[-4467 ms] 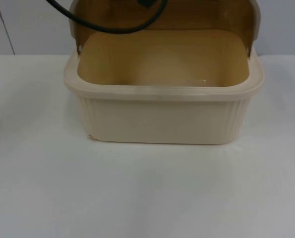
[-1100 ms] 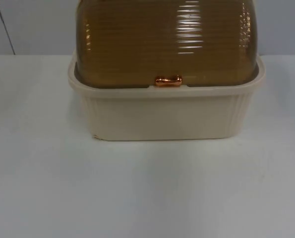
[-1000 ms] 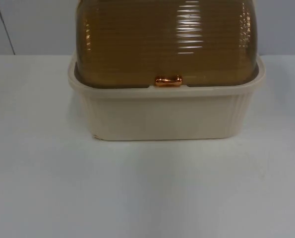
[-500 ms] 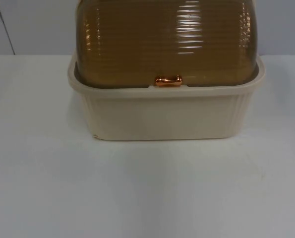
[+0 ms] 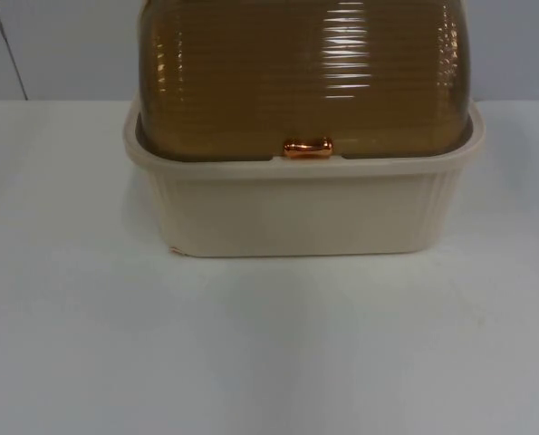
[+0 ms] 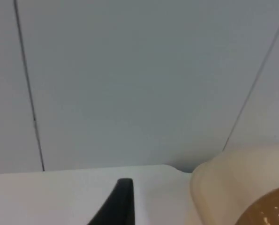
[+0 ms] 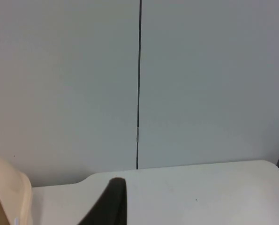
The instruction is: Open the box lid with the left hand, place the block into the box with the right hand, then close the box lid with the left hand.
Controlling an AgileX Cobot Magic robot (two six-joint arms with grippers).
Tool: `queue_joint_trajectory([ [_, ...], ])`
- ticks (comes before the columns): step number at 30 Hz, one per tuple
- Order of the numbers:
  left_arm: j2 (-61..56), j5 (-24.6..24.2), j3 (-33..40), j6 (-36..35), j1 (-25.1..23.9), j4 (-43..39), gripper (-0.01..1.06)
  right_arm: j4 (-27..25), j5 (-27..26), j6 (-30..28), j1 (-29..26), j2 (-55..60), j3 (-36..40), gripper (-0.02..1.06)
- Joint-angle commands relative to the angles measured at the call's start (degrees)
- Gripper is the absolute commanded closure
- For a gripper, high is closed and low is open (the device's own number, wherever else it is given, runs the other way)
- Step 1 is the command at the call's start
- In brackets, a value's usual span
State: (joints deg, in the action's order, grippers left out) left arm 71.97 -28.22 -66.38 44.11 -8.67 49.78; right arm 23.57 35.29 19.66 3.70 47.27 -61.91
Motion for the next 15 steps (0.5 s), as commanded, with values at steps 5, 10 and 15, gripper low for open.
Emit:
queue_joint_trajectory([
  [5, -2.6, -0.2, -0.2, -5.6, -0.1, 4.5, 0.00, 0.3, -0.6, 3.2, -0.2, -0.2, 0.2, -0.01],
  [10, -3.1, -7.4, -0.1, -7.2, -0.1, -1.0, 0.00, 0.4, 1.4, 7.9, -0.2, -0.2, 0.2, -0.01],
  [15, -6.4, -7.1, 2.4, -15.2, -0.1, -13.9, 0.00, 0.4, 6.4, 2.9, 0.2, -0.8, 2.7, -0.01],
])
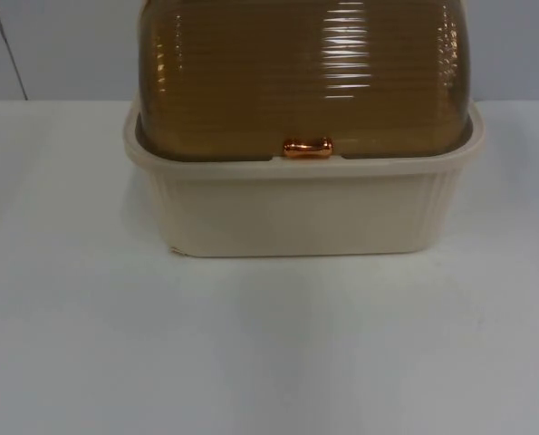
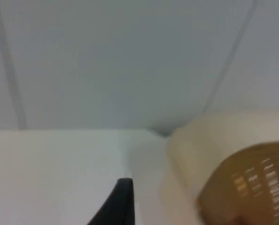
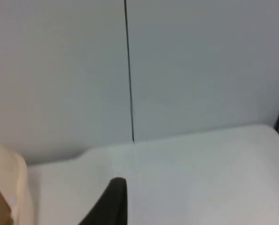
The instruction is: Open the box lid with the left hand, place the block into the box with the right hand, then close the box lid with the left hand.
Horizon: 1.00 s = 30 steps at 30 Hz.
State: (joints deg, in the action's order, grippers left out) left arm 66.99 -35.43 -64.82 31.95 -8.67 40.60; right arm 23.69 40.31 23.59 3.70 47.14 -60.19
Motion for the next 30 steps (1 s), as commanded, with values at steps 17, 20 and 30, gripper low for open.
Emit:
queue_joint_trajectory([
  [17, -54.6, -2.8, 7.2, -14.7, 0.0, -18.8, 0.00, -4.8, 17.1, -15.9, 0.2, -35.0, -6.8, -0.01],
  [20, -56.2, -8.0, 2.4, -15.8, 0.0, -22.5, 0.00, -4.8, 21.7, -16.7, 0.2, -36.2, -12.6, -0.01],
  [30, -56.3, -12.7, -20.8, -24.9, -1.7, -32.9, 0.00, -16.7, 23.9, -22.7, -3.6, -36.7, -32.2, -0.01],
])
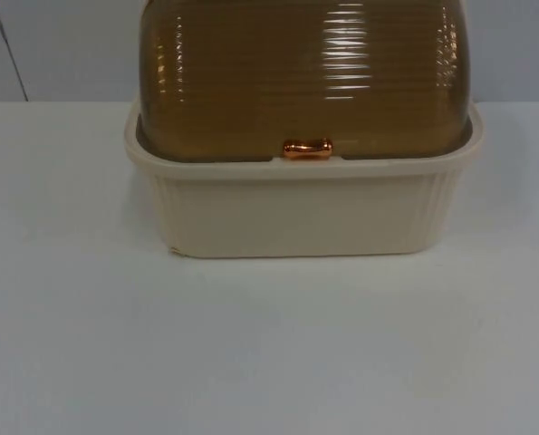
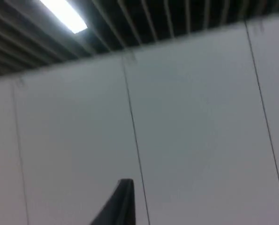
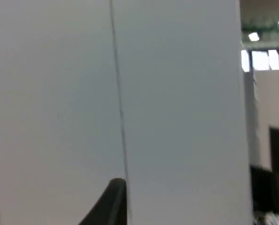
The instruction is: Open the box lid with the left hand, place the block into the box with the right hand, then close the box lid with the left hand.
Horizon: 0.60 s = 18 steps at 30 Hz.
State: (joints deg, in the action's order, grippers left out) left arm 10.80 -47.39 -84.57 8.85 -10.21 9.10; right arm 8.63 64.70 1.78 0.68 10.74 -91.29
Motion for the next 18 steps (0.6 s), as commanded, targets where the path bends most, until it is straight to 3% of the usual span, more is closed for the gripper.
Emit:
queue_joint_trajectory([
  [1, -0.1, -1.6, -3.1, -1.8, -0.1, -1.3, 0.00, -5.0, -1.1, -3.7, -0.9, -0.5, -2.1, -0.01],
  [2, -0.1, -2.6, -4.3, -1.8, 0.3, -1.2, 0.00, -8.9, -1.1, -5.8, -0.9, -0.8, -2.6, -0.01],
  [4, -0.1, -6.0, -5.7, -1.8, 1.9, -0.9, 0.00, -12.0, 1.2, -6.8, -0.9, -1.3, -2.9, -0.01],
  [5, -0.1, -6.0, -5.7, -1.8, 1.9, -0.9, 0.00, -12.0, 1.2, -6.8, -0.9, -1.3, -2.9, -0.01],
  [8, -2.1, -12.9, -5.9, -2.1, 3.7, -1.2, 0.00, -12.6, 3.0, -6.8, -0.8, -4.1, -2.8, -0.01],
  [13, -5.0, -13.7, -5.9, -4.4, 3.9, -2.5, 0.00, -8.6, 5.3, -5.5, 0.6, -5.2, -2.6, -0.01],
  [18, -6.4, -16.2, -5.9, -4.1, 3.9, -2.2, 0.00, -10.7, 5.3, -5.6, 1.2, -6.1, -1.3, -0.01],
])
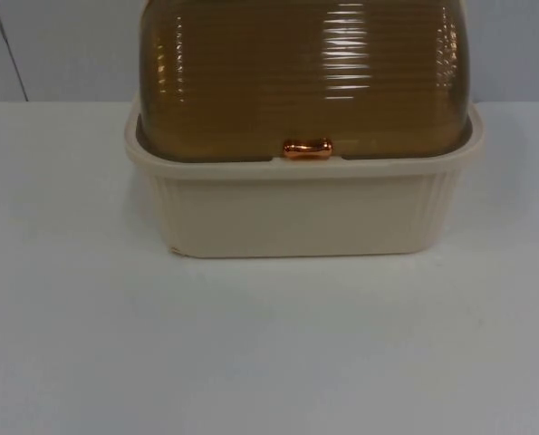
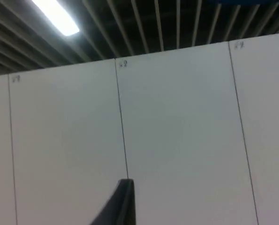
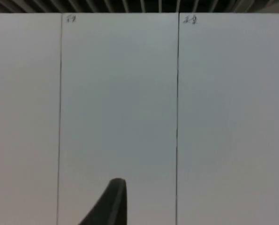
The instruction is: Open the box lid with the left hand, place the block into the box with the right hand, then close the box lid with the left hand.
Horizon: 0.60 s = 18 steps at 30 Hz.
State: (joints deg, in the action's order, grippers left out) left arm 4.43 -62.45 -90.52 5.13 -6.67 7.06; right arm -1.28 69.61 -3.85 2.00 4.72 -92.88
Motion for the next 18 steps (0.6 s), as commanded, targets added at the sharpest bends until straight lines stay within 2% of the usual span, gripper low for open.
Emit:
queue_joint_trajectory([
  [1, -0.9, -2.1, 0.0, -0.2, 0.4, 0.0, 0.00, -0.9, 0.4, 0.0, 0.1, -1.1, 0.9, -0.01],
  [6, -3.0, -4.7, 0.0, -0.1, 2.0, 3.3, 0.00, -0.4, 0.4, 1.7, 0.7, -4.7, 5.7, -0.01],
  [9, -2.7, -2.7, 1.2, 0.4, 4.0, 5.5, 0.00, -0.4, 0.4, 1.8, 1.4, -4.7, 8.7, -0.01],
  [13, -2.6, -3.3, 3.3, 1.1, 5.3, 5.5, 0.00, -0.4, 0.4, 1.8, 1.4, -4.7, 9.5, -0.01],
  [18, -2.6, -4.2, 6.3, 2.5, 7.0, 9.7, 0.00, -0.4, 0.4, 1.7, 1.4, -4.7, 9.5, -0.01],
])
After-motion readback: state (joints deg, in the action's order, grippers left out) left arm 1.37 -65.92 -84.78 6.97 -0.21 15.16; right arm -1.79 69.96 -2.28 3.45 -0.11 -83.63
